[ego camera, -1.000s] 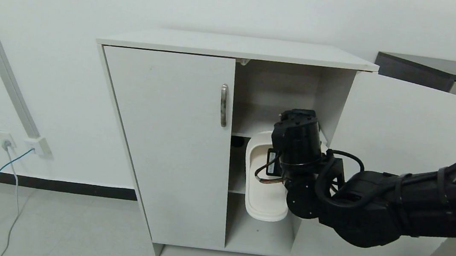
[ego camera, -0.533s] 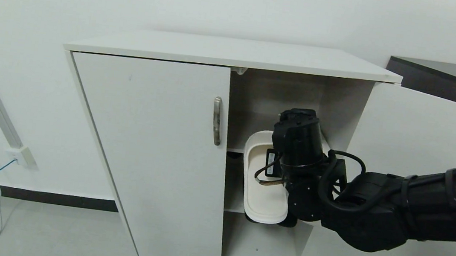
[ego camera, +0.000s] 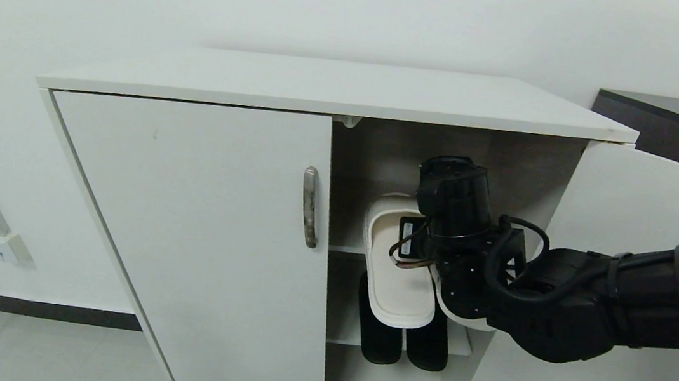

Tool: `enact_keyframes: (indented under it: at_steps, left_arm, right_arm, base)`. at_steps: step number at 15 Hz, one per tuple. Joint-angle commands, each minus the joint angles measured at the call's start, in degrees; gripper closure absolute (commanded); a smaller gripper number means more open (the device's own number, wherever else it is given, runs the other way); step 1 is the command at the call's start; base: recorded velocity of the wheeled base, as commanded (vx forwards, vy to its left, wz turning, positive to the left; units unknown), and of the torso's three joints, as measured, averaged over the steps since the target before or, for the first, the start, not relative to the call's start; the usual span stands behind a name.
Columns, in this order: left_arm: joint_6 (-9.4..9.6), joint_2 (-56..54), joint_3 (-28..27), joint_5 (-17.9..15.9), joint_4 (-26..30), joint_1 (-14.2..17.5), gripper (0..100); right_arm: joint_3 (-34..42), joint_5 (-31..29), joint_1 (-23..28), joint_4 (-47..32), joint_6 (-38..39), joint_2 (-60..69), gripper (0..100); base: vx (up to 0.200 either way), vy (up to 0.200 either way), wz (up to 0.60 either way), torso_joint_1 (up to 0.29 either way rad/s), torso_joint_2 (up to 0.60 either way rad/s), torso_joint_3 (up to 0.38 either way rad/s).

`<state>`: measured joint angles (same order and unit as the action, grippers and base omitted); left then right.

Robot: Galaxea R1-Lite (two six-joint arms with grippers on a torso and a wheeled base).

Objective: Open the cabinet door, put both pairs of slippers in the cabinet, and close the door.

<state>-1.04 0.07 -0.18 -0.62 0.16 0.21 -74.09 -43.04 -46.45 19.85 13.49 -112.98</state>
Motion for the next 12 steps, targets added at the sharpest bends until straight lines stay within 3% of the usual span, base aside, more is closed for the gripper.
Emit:
enact_keyframes:
  at_steps: [1, 5, 12]
  left_arm:
    - [-0.02, 0.0, 0.0, -0.1, 0.0, 0.0, 100]
    - [-0.02, 0.0, 0.0, 0.0, 0.0, 0.0, 100]
    - [-0.11, 0.0, 0.0, 0.6, 0.0, 0.0, 100]
  right_arm:
    - [-2.6, 0.6, 1.3, -0.9, -0.2, -1.5, 100]
    - [-12.0, 4.8, 3.9, -9.8, 0.4, -5.3, 100]
    - [-24.8, 5.9, 7.2, -12.1, 0.0, -13.0, 100]
  base:
    - [0.000, 0.000, 0.00, 0.000, 0.00, 0.000]
    - [0.000, 0.000, 0.00, 0.000, 0.00, 0.000]
    - [0.000, 0.000, 0.00, 0.000, 0.00, 0.000]
